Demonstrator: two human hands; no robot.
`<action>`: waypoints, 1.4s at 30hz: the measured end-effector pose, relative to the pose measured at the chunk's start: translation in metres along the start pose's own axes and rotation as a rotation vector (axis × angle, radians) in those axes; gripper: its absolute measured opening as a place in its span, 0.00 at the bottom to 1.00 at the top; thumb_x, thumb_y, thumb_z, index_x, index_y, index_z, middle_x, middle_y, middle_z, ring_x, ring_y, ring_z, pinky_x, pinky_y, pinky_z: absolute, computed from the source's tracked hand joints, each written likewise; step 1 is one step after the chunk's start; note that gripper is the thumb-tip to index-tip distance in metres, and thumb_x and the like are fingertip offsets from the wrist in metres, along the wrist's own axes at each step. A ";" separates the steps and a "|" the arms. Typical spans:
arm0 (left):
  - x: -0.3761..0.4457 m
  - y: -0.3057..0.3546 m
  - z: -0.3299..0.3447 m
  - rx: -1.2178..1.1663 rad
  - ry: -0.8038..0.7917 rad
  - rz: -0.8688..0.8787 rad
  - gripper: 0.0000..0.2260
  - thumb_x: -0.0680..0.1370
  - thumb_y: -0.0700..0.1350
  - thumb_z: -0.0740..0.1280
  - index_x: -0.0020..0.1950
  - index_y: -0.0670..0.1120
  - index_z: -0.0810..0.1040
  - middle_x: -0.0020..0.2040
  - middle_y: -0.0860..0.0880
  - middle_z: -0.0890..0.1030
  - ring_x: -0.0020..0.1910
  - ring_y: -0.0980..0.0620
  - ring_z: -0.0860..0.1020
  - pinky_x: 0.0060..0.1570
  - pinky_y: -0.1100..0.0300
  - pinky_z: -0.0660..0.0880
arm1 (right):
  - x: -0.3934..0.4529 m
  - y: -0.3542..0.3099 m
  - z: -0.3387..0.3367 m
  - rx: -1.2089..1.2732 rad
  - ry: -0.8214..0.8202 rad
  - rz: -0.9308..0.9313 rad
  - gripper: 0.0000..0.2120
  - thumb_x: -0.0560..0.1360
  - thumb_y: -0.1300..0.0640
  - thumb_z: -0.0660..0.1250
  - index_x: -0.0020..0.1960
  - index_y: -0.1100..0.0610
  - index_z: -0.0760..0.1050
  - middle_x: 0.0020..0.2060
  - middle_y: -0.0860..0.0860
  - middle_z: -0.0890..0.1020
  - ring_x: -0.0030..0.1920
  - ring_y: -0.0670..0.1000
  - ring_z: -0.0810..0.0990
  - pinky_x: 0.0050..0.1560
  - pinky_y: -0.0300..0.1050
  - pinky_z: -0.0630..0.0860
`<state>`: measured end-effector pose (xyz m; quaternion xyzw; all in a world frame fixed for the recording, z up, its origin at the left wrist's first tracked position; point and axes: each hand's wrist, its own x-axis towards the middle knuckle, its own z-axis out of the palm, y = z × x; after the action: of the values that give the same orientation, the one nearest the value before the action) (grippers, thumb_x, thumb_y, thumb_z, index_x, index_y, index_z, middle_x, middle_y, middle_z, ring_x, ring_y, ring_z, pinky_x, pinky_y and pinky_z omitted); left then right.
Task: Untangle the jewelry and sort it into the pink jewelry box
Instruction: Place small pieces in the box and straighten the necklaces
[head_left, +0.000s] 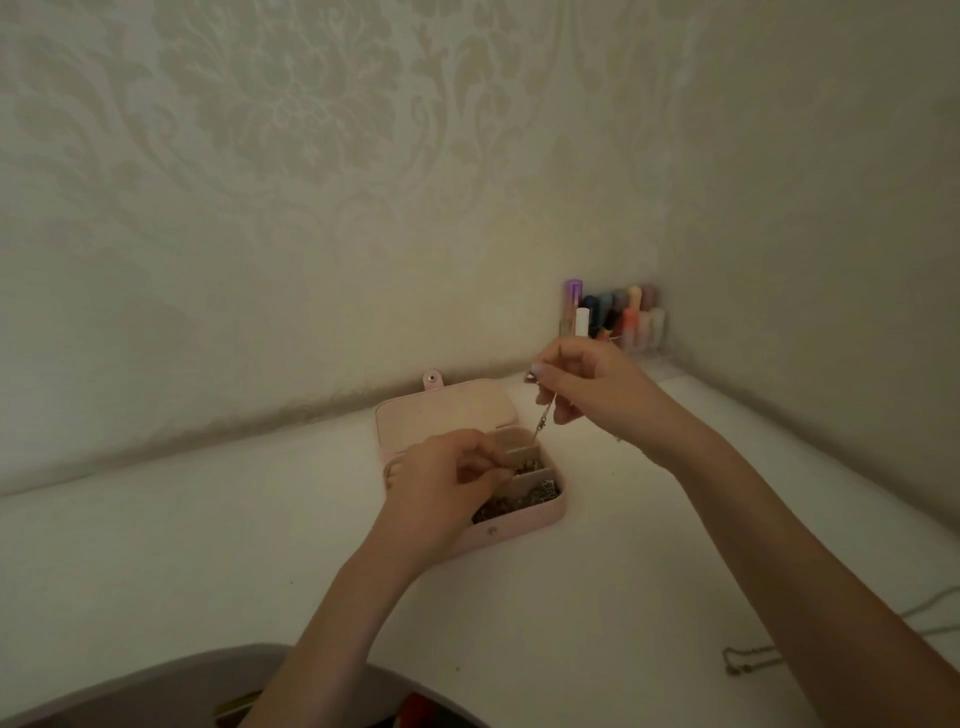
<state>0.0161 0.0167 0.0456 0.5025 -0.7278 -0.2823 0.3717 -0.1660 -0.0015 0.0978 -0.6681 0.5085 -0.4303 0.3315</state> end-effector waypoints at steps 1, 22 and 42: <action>0.000 -0.001 0.001 0.052 0.003 0.013 0.10 0.73 0.40 0.72 0.38 0.55 0.78 0.36 0.57 0.83 0.37 0.63 0.80 0.41 0.69 0.72 | -0.001 0.004 0.000 -0.022 0.000 0.016 0.07 0.79 0.57 0.63 0.48 0.60 0.77 0.36 0.50 0.82 0.31 0.43 0.77 0.36 0.36 0.77; -0.002 -0.004 0.001 0.451 -0.084 0.120 0.05 0.74 0.47 0.67 0.46 0.55 0.82 0.42 0.60 0.75 0.45 0.60 0.73 0.37 0.67 0.62 | -0.023 0.043 0.013 -0.467 -0.055 0.178 0.04 0.72 0.55 0.70 0.39 0.50 0.79 0.40 0.48 0.81 0.39 0.45 0.77 0.41 0.41 0.75; 0.000 -0.004 0.056 0.136 0.067 0.293 0.05 0.65 0.36 0.77 0.33 0.42 0.81 0.46 0.60 0.72 0.50 0.63 0.69 0.51 0.81 0.59 | -0.105 0.075 -0.069 -0.270 0.338 0.273 0.04 0.72 0.56 0.71 0.39 0.50 0.80 0.39 0.53 0.82 0.39 0.53 0.79 0.42 0.49 0.75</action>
<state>-0.0277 0.0175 0.0111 0.4240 -0.7979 -0.1580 0.3982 -0.2708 0.0796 0.0350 -0.5502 0.6949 -0.4154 0.2046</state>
